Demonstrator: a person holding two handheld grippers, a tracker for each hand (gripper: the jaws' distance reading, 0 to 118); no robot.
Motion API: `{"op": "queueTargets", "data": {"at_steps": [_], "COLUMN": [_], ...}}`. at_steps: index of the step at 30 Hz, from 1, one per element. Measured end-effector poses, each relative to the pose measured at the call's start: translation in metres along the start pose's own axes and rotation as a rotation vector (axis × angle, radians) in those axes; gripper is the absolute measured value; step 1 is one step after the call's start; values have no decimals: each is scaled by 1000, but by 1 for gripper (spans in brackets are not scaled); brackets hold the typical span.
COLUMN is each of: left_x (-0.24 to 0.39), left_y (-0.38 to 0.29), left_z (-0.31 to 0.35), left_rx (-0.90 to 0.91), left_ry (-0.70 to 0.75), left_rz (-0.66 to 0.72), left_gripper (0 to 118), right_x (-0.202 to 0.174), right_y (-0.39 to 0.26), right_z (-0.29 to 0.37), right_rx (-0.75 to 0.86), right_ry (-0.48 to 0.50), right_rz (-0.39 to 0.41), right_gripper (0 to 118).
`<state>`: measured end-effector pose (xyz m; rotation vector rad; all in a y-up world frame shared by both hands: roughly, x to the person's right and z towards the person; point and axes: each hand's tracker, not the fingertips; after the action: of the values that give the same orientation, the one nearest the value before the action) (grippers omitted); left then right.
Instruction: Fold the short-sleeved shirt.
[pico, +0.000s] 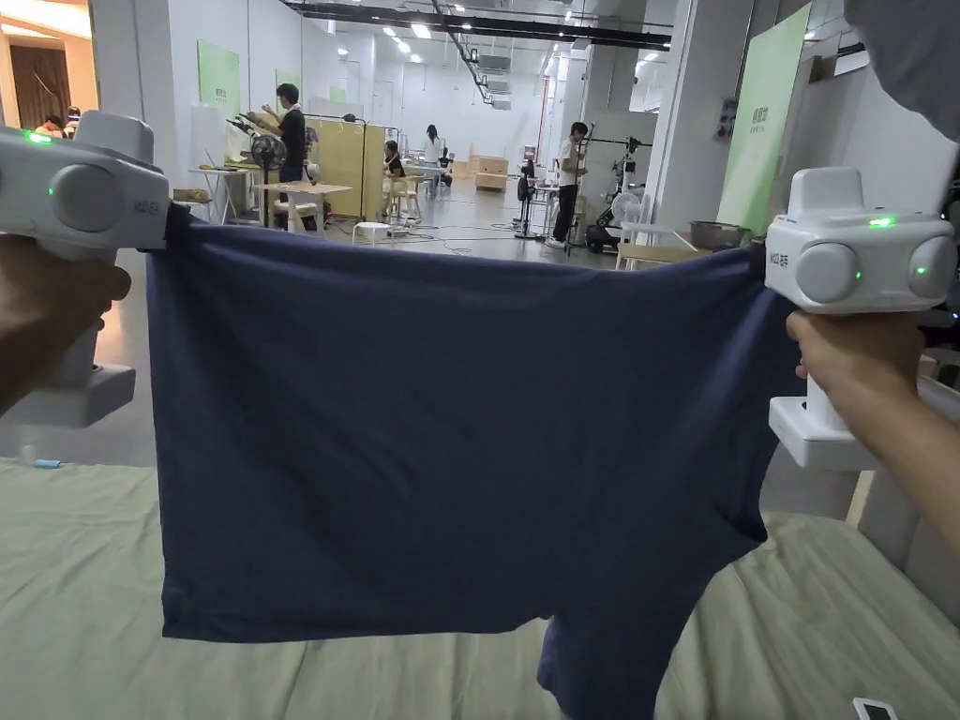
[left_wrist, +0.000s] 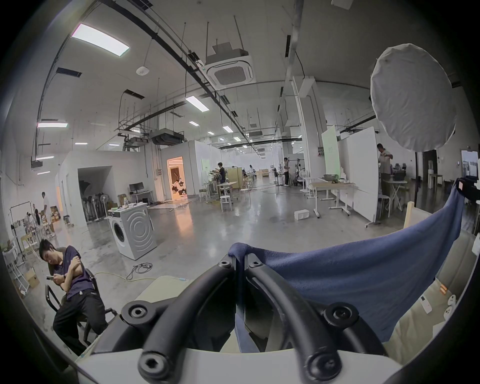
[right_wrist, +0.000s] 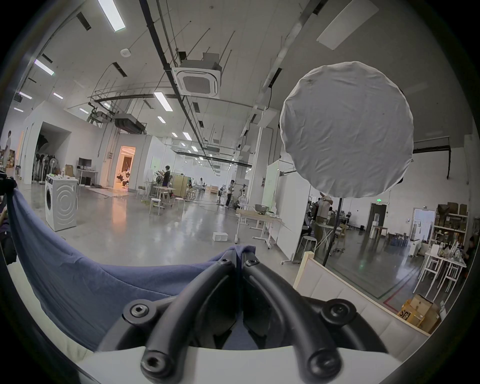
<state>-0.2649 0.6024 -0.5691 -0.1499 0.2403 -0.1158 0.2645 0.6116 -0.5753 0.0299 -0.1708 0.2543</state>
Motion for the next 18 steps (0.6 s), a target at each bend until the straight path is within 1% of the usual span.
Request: {"op": "queueTargets", "data": {"at_steps": [2, 4, 6, 9, 11, 13, 14, 16, 17, 18], "left_x": [0, 0, 2, 3, 1, -2, -2, -3, -4, -5], "left_y": [-1, -9, -18, -39, -52, -68, -79, -98, -107, -116], "left_z": [-1, -1, 4, 13, 22, 33, 42, 56, 64, 75], "left_rx": [0, -5, -11, -32, -45, -61, -67, -84, -85, -94], "left_ry": [-5, -8, -13, -15, -23, -35, -44, -47, -51, -57], "left_rz": [3, -10, -10, -16, -2, 20, 24, 27, 32, 32], "left_gripper": [5, 5, 5, 5, 5, 5, 5, 5, 5, 5], "right_x": [-1, 1, -1, -1, -1, 1, -1, -2, 1, 3], "right_y": [-3, -9, -17, -34, -47, -62, -44, -45, -78, -77], "right_z": [0, 2, 9, 28, 43, 60, 38, 38, 59, 58], "right_rx": [13, -5, -8, -18, -26, -31, -45, -60, -96, -101], "right_ry": [-11, -2, -3, 9, 11, 19, 20, 34, 135, 142], "right_rz": [5, -11, -8, -7, 9, -6, -12, -6, -7, -7], "right_gripper": [3, 3, 3, 3, 3, 3, 3, 3, 3, 3]}}
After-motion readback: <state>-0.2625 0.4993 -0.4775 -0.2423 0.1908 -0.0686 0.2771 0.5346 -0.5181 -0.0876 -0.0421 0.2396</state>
